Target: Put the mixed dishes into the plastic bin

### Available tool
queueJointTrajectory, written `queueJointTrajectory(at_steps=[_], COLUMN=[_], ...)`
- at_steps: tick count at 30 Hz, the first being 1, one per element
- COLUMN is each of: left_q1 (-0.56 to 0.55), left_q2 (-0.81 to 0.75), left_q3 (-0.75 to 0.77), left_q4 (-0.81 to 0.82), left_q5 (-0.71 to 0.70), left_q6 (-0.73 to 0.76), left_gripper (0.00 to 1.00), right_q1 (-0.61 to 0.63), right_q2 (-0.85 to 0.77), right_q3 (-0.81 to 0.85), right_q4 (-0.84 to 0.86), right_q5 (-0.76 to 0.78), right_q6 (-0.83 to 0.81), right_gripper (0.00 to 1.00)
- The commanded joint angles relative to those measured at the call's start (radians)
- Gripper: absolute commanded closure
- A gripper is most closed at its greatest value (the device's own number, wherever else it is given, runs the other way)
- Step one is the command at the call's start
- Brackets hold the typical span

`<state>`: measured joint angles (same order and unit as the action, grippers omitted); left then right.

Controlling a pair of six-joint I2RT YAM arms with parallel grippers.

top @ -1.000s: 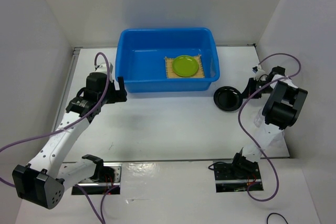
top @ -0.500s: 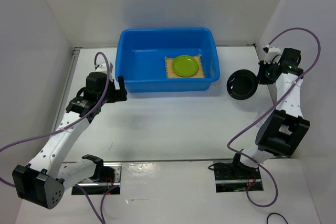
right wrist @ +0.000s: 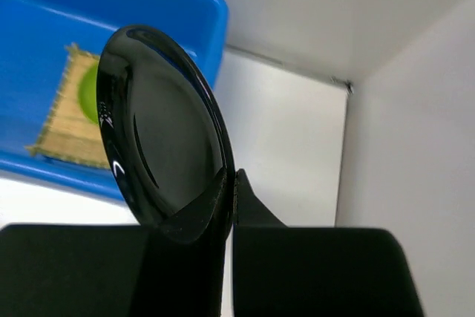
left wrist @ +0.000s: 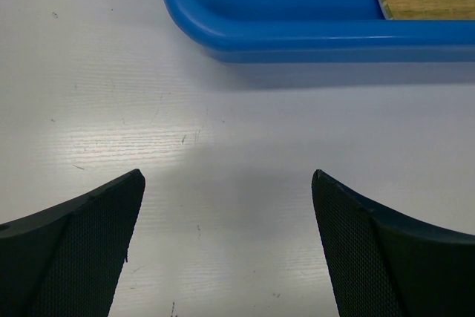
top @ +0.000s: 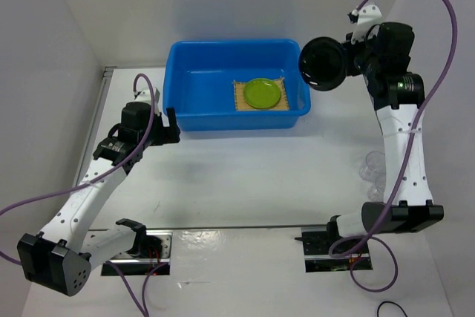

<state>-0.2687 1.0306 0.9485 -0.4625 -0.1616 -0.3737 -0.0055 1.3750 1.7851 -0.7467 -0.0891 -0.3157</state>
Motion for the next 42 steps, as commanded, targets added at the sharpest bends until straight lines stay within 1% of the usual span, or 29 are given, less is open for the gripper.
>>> queueJointTrajectory(at_steps=[1,3,4,6,7,9,10,13,17,20,23,27,29,34,38,40,42], left_q1=[0.006,0.006,0.006,0.006,0.006,0.006,0.006,0.006,0.006,0.006,0.006,0.006,0.006,0.006,0.006,0.006,0.006], left_q2=[-0.018,-0.029,-0.029,-0.029,-0.029,-0.029,-0.029,-0.038,0.009,0.034,0.034,0.043,0.043,0.062,0.071,0.071,0.071], left_q3=[-0.008,-0.008,-0.008,-0.008,-0.008,-0.008,-0.008,-0.017,-0.017,-0.017,-0.017,-0.017,-0.017,-0.017,-0.017,-0.017,-0.017], left_q4=[0.036,0.036,0.027,0.027,0.027,0.027,0.027,0.027,0.027,0.027,0.027,0.027,0.027,0.027,0.027,0.027,0.027], left_q5=[-0.004,-0.025,-0.026,-0.055,-0.065,-0.087,-0.087,-0.096,-0.107,-0.107,-0.107,-0.107,-0.107,-0.107,-0.107,-0.107,-0.107], left_q6=[-0.027,-0.027,-0.027,-0.036,-0.036,-0.036,-0.036,-0.036,-0.036,-0.036,-0.036,-0.036,-0.036,-0.036,-0.036,-0.036,-0.036], left_gripper=[0.01,0.01,0.01,0.01,0.01,0.01,0.01,0.01,0.01,0.01,0.01,0.01,0.01,0.01,0.01,0.01,0.01], right_q1=[0.03,0.054,0.055,0.068,0.081,0.09,0.09,0.09,0.108,0.119,0.128,0.148,0.171,0.18,0.199,0.199,0.199], right_q2=[0.148,0.241,0.347,0.453,0.543,0.616,0.681,0.762,0.919,1.002,1.07,1.119,1.13,1.153,1.162,1.15,1.133], right_q3=[0.104,0.179,0.266,0.362,0.438,0.517,0.54,0.602,0.695,0.776,0.826,0.856,0.866,0.866,0.866,0.856,0.832], right_q4=[-0.011,-0.011,-0.035,-0.062,-0.071,-0.082,-0.082,-0.117,-0.141,-0.141,-0.132,-0.132,-0.122,-0.086,-0.077,-0.068,-0.059], right_q5=[-0.141,-0.216,-0.236,-0.287,-0.287,-0.278,-0.278,-0.278,-0.249,-0.227,-0.236,-0.215,-0.175,-0.126,-0.043,-0.028,-0.005], right_q6=[-0.01,0.018,0.027,0.027,0.027,0.027,0.027,0.027,0.006,-0.003,0.006,0.006,-0.005,-0.005,-0.005,0.006,0.006], right_gripper=[1.0,1.0,1.0,1.0,1.0,1.0,1.0,1.0,1.0,1.0,1.0,1.0,1.0,1.0,0.89,0.86,0.76])
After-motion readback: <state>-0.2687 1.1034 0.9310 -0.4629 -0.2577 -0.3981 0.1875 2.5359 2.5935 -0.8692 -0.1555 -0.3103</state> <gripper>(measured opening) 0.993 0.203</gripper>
